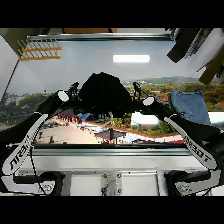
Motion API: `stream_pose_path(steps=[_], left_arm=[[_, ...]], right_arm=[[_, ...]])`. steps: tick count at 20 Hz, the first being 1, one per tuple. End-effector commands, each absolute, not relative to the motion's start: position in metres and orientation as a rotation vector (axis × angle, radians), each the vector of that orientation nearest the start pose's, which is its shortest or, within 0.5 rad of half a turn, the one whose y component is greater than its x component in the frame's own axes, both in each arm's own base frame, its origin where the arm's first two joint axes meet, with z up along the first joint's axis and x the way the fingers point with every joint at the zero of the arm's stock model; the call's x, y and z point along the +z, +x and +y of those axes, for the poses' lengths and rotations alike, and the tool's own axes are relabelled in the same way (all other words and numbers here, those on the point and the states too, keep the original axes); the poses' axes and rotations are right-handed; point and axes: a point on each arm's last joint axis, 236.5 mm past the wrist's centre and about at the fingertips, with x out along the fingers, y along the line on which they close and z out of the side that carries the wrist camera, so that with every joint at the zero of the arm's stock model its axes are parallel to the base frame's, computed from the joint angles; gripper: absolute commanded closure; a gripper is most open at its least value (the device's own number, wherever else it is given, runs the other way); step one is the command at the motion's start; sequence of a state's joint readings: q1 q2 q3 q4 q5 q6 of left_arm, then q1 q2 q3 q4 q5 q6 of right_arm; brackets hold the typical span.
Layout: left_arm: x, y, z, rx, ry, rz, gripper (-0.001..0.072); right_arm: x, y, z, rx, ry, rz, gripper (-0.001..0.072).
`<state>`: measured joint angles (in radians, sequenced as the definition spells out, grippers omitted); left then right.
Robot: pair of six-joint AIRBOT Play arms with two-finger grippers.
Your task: Fold the clothes and pants, and hang the long-sleeved shirts on hangers.
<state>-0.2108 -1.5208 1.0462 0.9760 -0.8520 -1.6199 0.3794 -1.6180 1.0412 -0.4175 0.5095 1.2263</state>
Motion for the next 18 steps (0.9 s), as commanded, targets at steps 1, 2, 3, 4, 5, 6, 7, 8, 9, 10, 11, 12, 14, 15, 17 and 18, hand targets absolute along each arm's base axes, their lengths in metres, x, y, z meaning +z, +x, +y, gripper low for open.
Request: stream_pose_path(steps=[1,2,3,4,5,6,7,8,9,10,11,12,14,15,17,18], left_arm=[[-0.079,0.388,-0.185,-0.261,-0.532,1.358,0.0682],[-0.079,0.388,-0.185,-0.261,-0.532,1.359,0.0682],[-0.078,0.389,-0.184,-0.261,-0.533,1.357,0.0681],[-0.074,0.390,-0.181,-0.261,-0.530,1.345,0.0682],[-0.063,0.396,-0.173,-0.258,-0.517,1.311,0.0682],[-0.045,0.403,-0.161,-0.253,-0.490,1.263,0.0682],[-0.017,0.413,-0.146,-0.249,-0.458,1.201,0.0682],[0.021,0.423,-0.129,-0.243,-0.432,1.117,0.0681],[0.067,0.431,-0.113,-0.240,-0.420,1.020,0.0682],[0.113,0.433,-0.101,-0.241,-0.417,0.924,0.0682],[0.164,0.430,-0.091,-0.247,-0.410,0.820,0.0682],[0.212,0.420,-0.084,-0.255,-0.398,0.720,0.0682],[0.288,0.390,-0.080,-0.278,-0.369,0.551,0.0682],[0.314,0.374,-0.081,-0.291,-0.357,0.485,0.0681],[0.345,0.339,-0.090,-0.329,-0.333,0.411,0.0682],[0.351,0.325,-0.095,-0.350,-0.322,0.403,0.0682]], right_arm=[[-0.059,0.451,0.278,0.379,0.765,1.008,0.0578],[-0.058,0.453,0.277,0.374,0.762,1.000,0.0688],[-0.054,0.456,0.274,0.378,0.750,0.985,0.0686],[-0.045,0.459,0.269,0.396,0.722,0.956,0.0686],[-0.029,0.463,0.262,0.412,0.697,0.917,0.0687],[-0.004,0.468,0.250,0.437,0.651,0.859,0.0687],[0.026,0.472,0.234,0.463,0.594,0.798,0.0687],[0.063,0.472,0.217,0.490,0.542,0.735,0.0687],[0.102,0.468,0.201,0.515,0.503,0.677,0.0687],[0.145,0.459,0.185,0.543,0.471,0.616,0.0687],[0.185,0.447,0.172,0.566,0.453,0.558,0.0687],[0.222,0.430,0.159,0.583,0.431,0.499,0.0687],[0.273,0.394,0.140,0.587,0.391,0.404,0.0687],[0.286,0.378,0.133,0.573,0.381,0.388,0.0687],[0.292,0.351,0.119,0.510,0.347,0.409,0.0687],[0.286,0.340,0.112,0.472,0.338,0.448,0.0687]])
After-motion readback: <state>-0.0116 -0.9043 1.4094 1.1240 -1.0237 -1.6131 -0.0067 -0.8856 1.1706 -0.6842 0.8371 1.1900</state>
